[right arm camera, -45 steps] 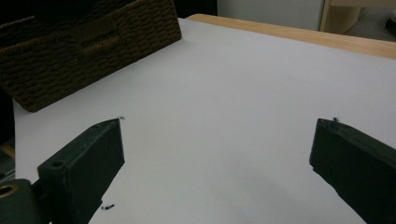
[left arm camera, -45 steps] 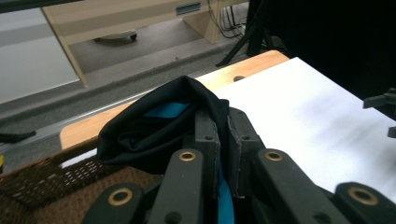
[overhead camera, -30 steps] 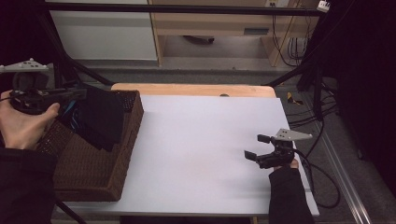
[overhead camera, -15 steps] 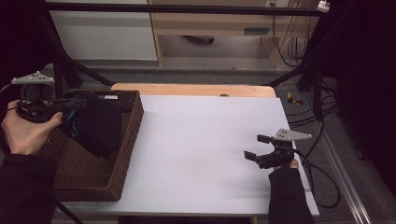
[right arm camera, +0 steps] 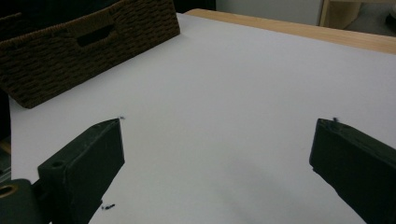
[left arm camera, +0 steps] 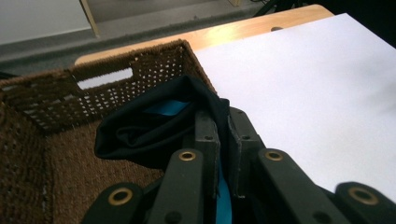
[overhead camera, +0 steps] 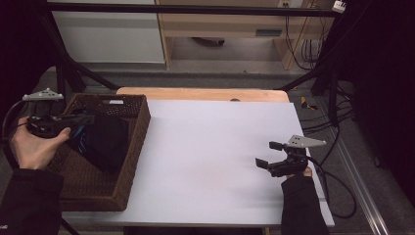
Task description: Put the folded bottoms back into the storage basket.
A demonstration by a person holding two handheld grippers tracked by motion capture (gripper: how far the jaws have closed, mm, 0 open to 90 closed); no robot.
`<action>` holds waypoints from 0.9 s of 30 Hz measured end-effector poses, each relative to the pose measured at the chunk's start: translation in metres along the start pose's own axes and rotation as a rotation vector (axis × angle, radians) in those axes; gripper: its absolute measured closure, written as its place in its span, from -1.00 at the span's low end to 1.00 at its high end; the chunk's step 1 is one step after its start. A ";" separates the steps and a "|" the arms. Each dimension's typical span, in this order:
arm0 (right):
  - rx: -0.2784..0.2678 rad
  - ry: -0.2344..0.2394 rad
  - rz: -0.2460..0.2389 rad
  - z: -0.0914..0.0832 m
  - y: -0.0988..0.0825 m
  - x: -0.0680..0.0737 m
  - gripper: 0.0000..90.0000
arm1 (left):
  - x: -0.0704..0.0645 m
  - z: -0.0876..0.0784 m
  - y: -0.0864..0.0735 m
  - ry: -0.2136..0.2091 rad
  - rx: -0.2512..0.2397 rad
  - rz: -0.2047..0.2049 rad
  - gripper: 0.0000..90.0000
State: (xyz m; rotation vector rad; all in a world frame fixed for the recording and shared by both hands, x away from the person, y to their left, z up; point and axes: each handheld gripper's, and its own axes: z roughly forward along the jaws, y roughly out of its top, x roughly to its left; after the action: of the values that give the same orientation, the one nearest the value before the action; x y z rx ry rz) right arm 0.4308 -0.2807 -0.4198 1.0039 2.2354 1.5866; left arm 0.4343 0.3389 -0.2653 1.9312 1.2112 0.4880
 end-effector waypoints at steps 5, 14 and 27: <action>0.001 0.000 -0.001 0.000 0.000 0.000 -0.93 | 0.000 0.013 -0.005 -0.008 0.030 0.000 0.88; 0.002 -0.001 0.000 0.000 0.000 0.000 -0.92 | 0.005 0.034 -0.014 -0.022 0.052 -0.015 0.87; 0.004 -0.003 0.000 0.001 0.000 0.000 -0.92 | 0.028 0.055 -0.019 0.054 0.075 -0.009 0.86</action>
State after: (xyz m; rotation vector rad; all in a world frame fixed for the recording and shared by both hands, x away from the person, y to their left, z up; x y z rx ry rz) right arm 0.4312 -0.2805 -0.4204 1.0068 2.2376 1.5801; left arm 0.4735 0.3453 -0.3163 1.9860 1.2884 0.4990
